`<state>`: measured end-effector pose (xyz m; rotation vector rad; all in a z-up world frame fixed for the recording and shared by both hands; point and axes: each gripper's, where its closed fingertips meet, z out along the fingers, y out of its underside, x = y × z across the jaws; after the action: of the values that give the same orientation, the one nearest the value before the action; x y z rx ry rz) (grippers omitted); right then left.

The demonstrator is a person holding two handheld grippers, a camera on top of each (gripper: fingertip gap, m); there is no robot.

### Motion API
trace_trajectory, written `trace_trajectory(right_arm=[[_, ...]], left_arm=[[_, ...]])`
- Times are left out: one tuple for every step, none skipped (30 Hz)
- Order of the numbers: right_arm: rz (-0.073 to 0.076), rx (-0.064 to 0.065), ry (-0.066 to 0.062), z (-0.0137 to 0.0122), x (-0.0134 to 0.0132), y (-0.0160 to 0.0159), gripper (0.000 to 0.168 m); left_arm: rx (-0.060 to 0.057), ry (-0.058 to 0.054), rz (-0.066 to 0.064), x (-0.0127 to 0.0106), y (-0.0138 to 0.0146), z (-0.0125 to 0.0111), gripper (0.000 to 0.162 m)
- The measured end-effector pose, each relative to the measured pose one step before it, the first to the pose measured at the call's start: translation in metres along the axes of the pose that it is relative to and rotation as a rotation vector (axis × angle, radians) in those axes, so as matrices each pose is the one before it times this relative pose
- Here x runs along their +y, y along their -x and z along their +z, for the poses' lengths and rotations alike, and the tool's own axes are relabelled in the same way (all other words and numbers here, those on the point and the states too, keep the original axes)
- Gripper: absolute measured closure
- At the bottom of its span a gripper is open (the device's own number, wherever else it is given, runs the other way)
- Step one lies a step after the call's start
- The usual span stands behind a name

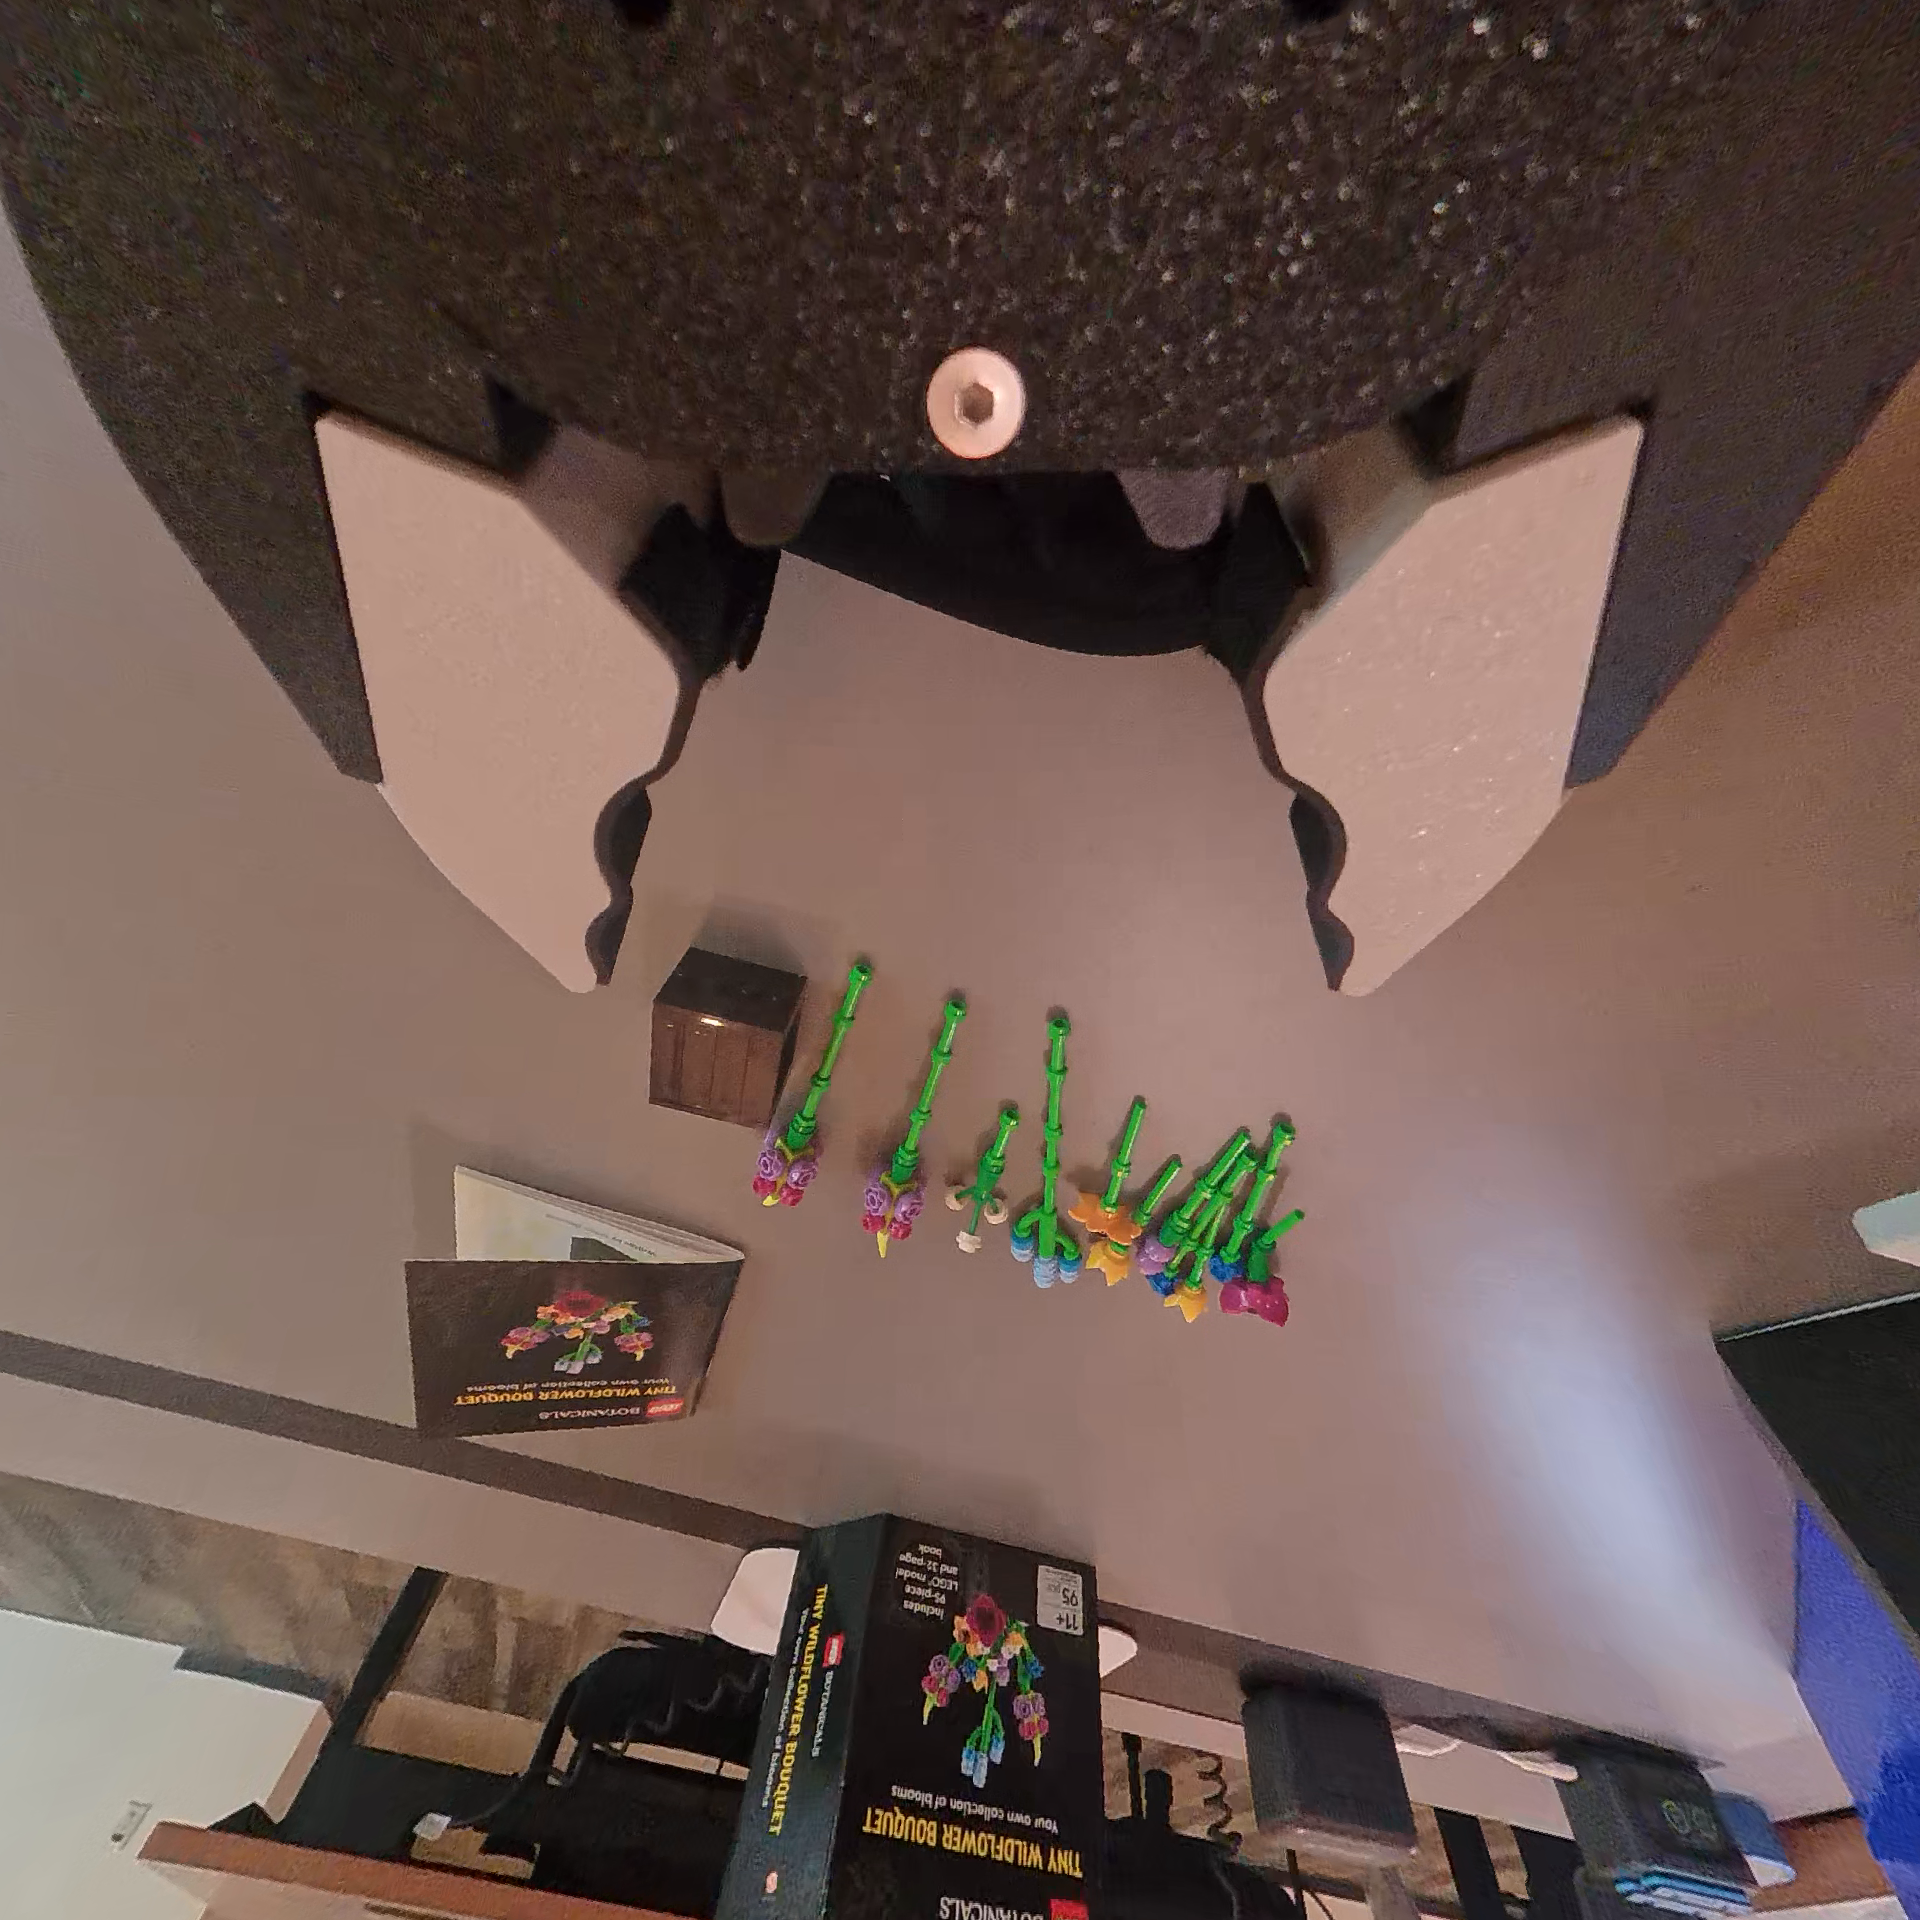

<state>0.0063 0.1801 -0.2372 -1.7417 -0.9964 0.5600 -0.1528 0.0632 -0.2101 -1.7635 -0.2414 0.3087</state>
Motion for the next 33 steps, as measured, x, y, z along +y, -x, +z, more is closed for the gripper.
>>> trace_trajectory(right_arm=[[0.0002, 0.0010, -0.0068, -0.00056, -0.00078, -0.00008, 0.045], [0.0009, 0.0001, -0.0064, -0.00055, -0.00074, -0.00013, 0.046], [0.0033, -0.0018, -0.0095, -0.00068, -0.00118, -0.00019, 0.048], [0.0079, -0.0035, -0.0156, -0.00115, -0.00191, -0.00034, 0.051], [0.0140, -0.0097, -0.0258, -0.00178, -0.00318, -0.00010, 0.058], [0.0168, -0.0253, -0.0341, -0.00261, -0.00434, 0.00118, 0.070], [0.0278, -0.0345, -0.0297, -0.00279, -0.00497, 0.00074, 0.083], [0.0355, -0.0338, -0.0178, -0.00183, -0.00565, -0.00160, 0.093], [0.0146, -0.0159, -0.0042, -0.00027, -0.00543, -0.00559, 0.105], [-0.0152, 0.0182, 0.0139, 0.00181, -0.00402, -0.01111, 0.113], [-0.0297, 0.0367, 0.0463, 0.00454, -0.00032, -0.01438, 0.116], [-0.0316, 0.0272, 0.0758, 0.00801, 0.00403, -0.01345, 0.116], [-0.0177, 0.0175, 0.0878, 0.01049, 0.00731, -0.01159, 0.110], [0.0038, -0.0039, 0.0719, 0.01136, 0.00671, -0.00730, 0.104], [0.0175, -0.0174, 0.0557, 0.01146, 0.00624, -0.00344, 0.097], [0.0150, -0.0149, 0.0234, 0.01131, 0.00491, -0.00156, 0.097], [0.0031, -0.0012, 0.0205, 0.00955, 0.00706, -0.00161, 0.102], [-0.0034, 0.0001, 0.0494, 0.00419, 0.00745, -0.00006, 0.102], [-0.0159, 0.0078, -0.0174, -0.00168, -0.00327, 0.00064, 0.104], [-0.0167, 0.0369, -0.0529, -0.00421, -0.00723, -0.00301, 0.110], [-0.0132, 0.0202, -0.0349, -0.00295, -0.00438, -0.00158, 0.113], [-0.0019, -0.0011, -0.0093, -0.00068, -0.00048, 0.00032, 0.114], [0.0015, -0.0078, 0.0052, 0.00096, 0.00126, 0.00090, 0.115], [0.0005, -0.0048, 0.0121, 0.00143, 0.00139, 0.00038, 0.116], [-0.0054, -0.0009, 0.0112, 0.00140, 0.00114, 0.00000, 0.117], [-0.0140, 0.0052, 0.0072, 0.00140, 0.00067, -0.00004, 0.117], [-0.0193, 0.0090, 0.0078, 0.00084, 0.00086, -0.00029, 0.117], [-0.0216, 0.0064, 0.0077, 0.00142, 0.00078, 0.00046, 0.117], [-0.0202, 0.0042, 0.0089, 0.00134, 0.00102, 0.00059, 0.117], [-0.0175, 0.0035, 0.0142, 0.00157, 0.00157, 0.00079, 0.118], [-0.0157, 0.0022, 0.0193, 0.00199, 0.00220, 0.00095, 0.118], [-0.0136, 0.0015, 0.0214, 0.00228, 0.00256, 0.00106, 0.119], [-0.0100, -0.0022, 0.0242, 0.00166, 0.00245, 0.00141, 0.121]], left_arm=[[0.0011, -0.0026, 0.0051, -0.00030, -0.00057, -0.00030, 0.031], [0.0009, -0.0042, 0.0028, -0.00045, -0.00041, -0.00040, 0.032], [-0.0001, -0.0048, -0.0005, -0.00056, 0.00006, -0.00049, 0.033], [0.0010, -0.0028, -0.0035, -0.00034, 0.00020, -0.00024, 0.034], [0.0021, 0.0004, -0.0055, 0.00000, 0.00025, 0.00007, 0.034], [0.0027, 0.0027, -0.0065, 0.00023, 0.00019, 0.00025, 0.035], [0.0031, 0.0034, -0.0063, 0.00040, 0.00021, 0.00034, 0.036], [0.0029, 0.0018, -0.0048, 0.00012, 0.00005, 0.00011, 0.036], [0.0017, -0.0015, -0.0026, -0.00022, 0.00001, -0.00019, 0.037], [0.0002, -0.0045, -0.0005, -0.00055, -0.00012, -0.00044, 0.037], [-0.0002, -0.0056, 0.0015, -0.00057, -0.00019, -0.00054, 0.038], [0.0004, -0.0049, 0.0027, -0.00061, -0.00042, -0.00049, 0.038], [0.0007, -0.0033, 0.0025, -0.00045, -0.00035, -0.00035, 0.039], [0.0009, -0.0015, 0.0011, -0.00018, -0.00029, -0.00008, 0.040], [0.0010, 0.0000, -0.0005, -0.00010, -0.00015, -0.00002, 0.040], [0.0013, 0.0012, -0.0016, 0.00013, -0.00003, 0.00010, 0.041], [0.0023, 0.0021, -0.0021, 0.00022, -0.00026, 0.00022, 0.042], [0.0030, 0.0023, -0.0020, 0.00024, -0.00025, 0.00024, 0.042], [0.0037, 0.0007, -0.0011, -0.00001, -0.00045, -0.00004, 0.043], [0.0043, -0.0005, -0.0002, -0.00017, -0.00057, 0.00002, 0.045], [0.0032, 0.0003, -0.0005, 0.00004, -0.00046, -0.00002, 0.045], [0.0009, 0.0012, -0.0003, 0.00002, -0.00019, 0.00008, 0.046], [0.0004, 0.0011, 0.0012, 0.00011, -0.00031, 0.00002, 0.046], [-0.0003, -0.0003, 0.0022, -0.00006, -0.00031, -0.00003, 0.046], [-0.0023, -0.0019, 0.0030, -0.00032, -0.00013, -0.00019, 0.046], [-0.0029, -0.0021, 0.0042, -0.00025, -0.00025, -0.00025, 0.046], [-0.0019, -0.0016, 0.0058, -0.00033, -0.00041, -0.00014, 0.046], [-0.0008, 0.0003, 0.0072, -0.00006, -0.00077, 0.00005, 0.046], [-0.0003, 0.0033, 0.0086, 0.00034, -0.00086, 0.00022, 0.046], [-0.0005, 0.0049, 0.0100, 0.00054, -0.00105, 0.00044, 0.046], [-0.0016, 0.0045, 0.0112, 0.00047, -0.00091, 0.00043, 0.046], [-0.0026, 0.0026, 0.0126, 0.00024, -0.00097, 0.00016, 0.046], [-0.0023, 0.0001, 0.0138, -0.00006, -0.00113, -0.00004, 0.046]])
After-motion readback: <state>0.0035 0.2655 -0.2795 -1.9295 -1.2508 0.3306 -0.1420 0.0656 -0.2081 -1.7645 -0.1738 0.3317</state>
